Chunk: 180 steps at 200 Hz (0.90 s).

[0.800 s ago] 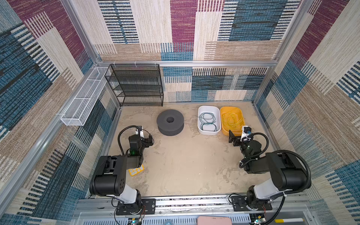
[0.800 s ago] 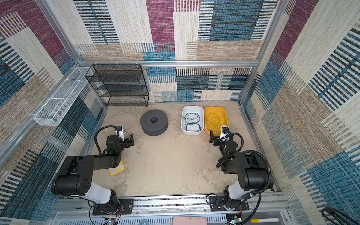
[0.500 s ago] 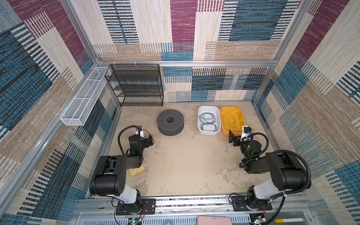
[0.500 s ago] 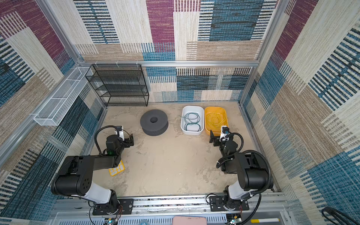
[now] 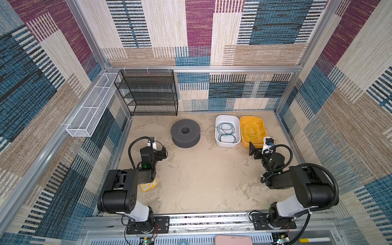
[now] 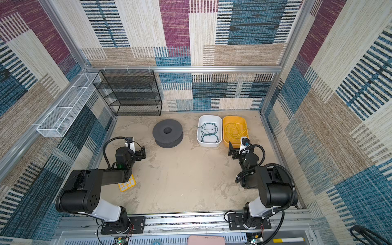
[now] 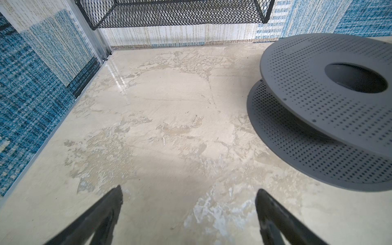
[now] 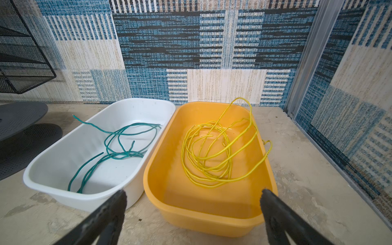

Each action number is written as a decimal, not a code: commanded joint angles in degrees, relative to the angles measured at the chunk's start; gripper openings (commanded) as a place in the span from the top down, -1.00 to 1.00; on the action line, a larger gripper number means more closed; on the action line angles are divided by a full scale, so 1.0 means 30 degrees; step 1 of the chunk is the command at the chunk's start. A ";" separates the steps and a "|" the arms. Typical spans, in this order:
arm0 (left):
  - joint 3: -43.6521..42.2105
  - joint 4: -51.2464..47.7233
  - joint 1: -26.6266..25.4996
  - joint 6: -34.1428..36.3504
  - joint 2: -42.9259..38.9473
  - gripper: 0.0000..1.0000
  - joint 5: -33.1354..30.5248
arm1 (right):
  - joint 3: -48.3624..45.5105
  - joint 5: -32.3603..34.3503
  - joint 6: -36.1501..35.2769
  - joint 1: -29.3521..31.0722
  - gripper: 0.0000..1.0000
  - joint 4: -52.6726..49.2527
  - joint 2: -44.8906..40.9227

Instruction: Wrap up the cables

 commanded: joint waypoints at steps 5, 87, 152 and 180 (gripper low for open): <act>0.0073 0.0421 -0.0012 -0.0221 -0.0007 -0.98 0.0103 | -0.0061 -0.0073 -0.0054 0.0006 -0.99 0.0502 -0.0061; 0.0157 0.0260 0.0068 -0.0279 -0.0011 -0.98 0.0294 | -0.0010 -0.0131 0.0023 0.0007 -0.99 0.0444 -0.0024; 0.0770 -0.3053 0.0099 -0.0655 -0.2997 -0.98 -0.0796 | 0.1642 0.0944 0.0102 0.0078 -0.99 -0.3703 -0.1692; 0.2407 -0.7773 -0.0307 0.0022 -0.6546 -0.99 -0.0657 | 0.4135 0.1434 -0.0024 0.0570 -0.99 -0.8515 -0.3598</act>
